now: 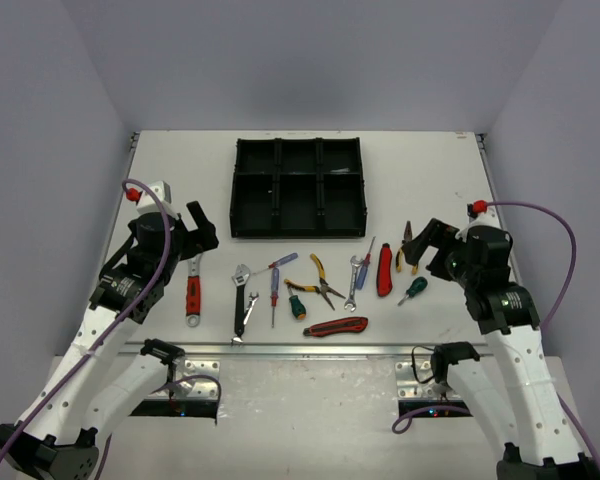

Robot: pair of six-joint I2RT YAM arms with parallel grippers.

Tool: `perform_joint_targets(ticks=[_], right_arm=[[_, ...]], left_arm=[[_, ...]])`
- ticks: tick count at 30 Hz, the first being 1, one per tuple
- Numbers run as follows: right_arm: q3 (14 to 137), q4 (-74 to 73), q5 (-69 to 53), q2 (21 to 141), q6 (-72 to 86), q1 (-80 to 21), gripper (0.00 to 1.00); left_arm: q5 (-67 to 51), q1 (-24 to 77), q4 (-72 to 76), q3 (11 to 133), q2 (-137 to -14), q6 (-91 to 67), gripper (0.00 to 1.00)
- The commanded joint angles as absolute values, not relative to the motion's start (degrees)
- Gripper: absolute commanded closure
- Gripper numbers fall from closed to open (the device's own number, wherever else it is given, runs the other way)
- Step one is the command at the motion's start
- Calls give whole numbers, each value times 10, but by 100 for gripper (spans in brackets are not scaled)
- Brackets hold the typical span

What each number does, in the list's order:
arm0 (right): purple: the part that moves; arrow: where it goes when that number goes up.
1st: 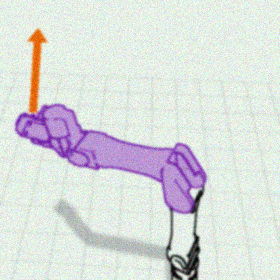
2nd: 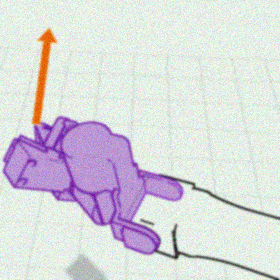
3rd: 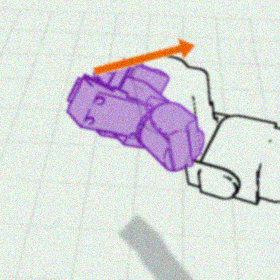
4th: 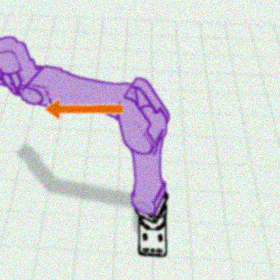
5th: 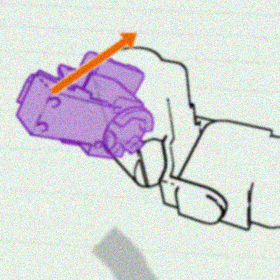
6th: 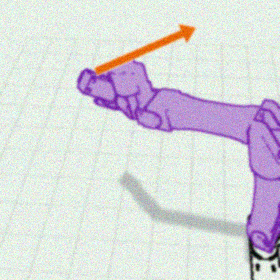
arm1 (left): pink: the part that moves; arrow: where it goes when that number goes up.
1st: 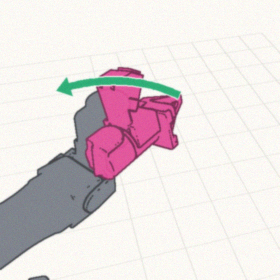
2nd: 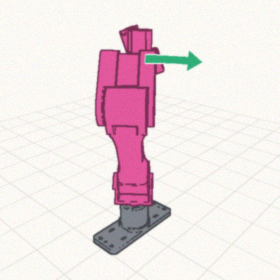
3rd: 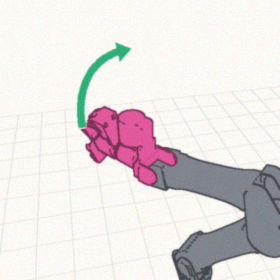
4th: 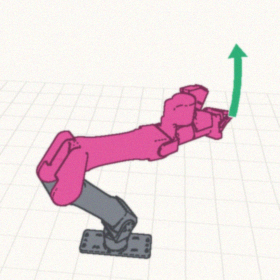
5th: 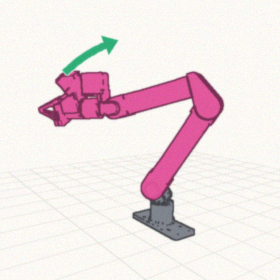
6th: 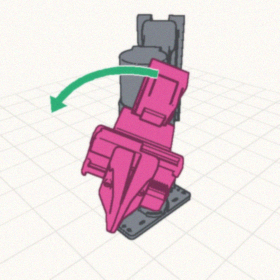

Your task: Sort the tools into containers

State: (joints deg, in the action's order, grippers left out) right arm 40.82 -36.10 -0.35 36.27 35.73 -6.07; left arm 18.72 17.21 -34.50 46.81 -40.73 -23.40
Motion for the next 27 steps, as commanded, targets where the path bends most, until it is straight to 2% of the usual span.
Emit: perform_joint_targets(ticks=[1,5,11,12,17,21,27], right_arm=[[413,-350,7,372,392,-57,1],[404,-321,-47,383,423,-58,1],[363,-181,-212,462,469,-67,1],[372,-186,-198,485,469,-94,1],[477,-249,66,653,451,-240,1],[513,-274,143,737,466,-270,8],[523,-274,221,822,497,-306,36]], left_arm=[[184,173,-318,466,-399,-229,0],[185,173,-317,466,-399,-230,0],[179,174,-315,466,-404,-228,0],[178,174,-315,466,-407,-228,0],[168,173,-310,463,-409,-225,0],[156,173,-305,461,-414,-222,0],[143,173,-302,460,-418,-219,0]])
